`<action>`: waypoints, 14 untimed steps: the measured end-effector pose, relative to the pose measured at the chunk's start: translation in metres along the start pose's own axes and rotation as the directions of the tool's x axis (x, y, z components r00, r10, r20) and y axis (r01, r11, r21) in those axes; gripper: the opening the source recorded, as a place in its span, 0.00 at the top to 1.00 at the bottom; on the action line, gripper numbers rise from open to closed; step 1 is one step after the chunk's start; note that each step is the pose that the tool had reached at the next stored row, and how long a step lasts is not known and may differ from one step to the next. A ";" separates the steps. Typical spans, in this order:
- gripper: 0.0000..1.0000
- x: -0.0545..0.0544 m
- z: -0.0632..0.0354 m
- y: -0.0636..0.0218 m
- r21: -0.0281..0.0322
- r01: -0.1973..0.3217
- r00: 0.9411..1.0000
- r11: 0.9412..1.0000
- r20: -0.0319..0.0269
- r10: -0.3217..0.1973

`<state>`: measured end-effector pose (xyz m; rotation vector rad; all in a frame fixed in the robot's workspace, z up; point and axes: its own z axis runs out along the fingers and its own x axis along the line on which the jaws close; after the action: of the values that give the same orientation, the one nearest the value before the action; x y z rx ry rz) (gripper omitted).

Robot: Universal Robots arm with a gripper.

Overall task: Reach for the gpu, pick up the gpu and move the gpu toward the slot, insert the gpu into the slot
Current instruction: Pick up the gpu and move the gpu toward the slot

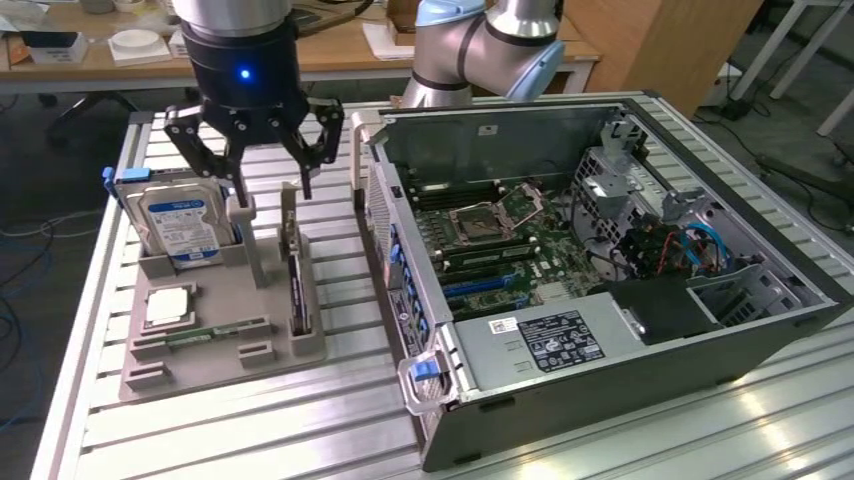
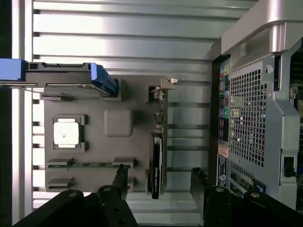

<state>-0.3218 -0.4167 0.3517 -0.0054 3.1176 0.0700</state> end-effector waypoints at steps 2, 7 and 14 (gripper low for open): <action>0.35 -0.002 0.0037 -0.0002 0.000 0.002 1.000 1.000 0.000 -0.002; 0.35 -0.004 0.0119 -0.0006 0.004 0.003 1.000 1.000 0.000 -0.003; 0.35 -0.005 0.0244 -0.0012 0.005 0.003 1.000 1.000 0.000 -0.003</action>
<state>-0.3163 -0.4168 0.3274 -0.0094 3.1180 0.0621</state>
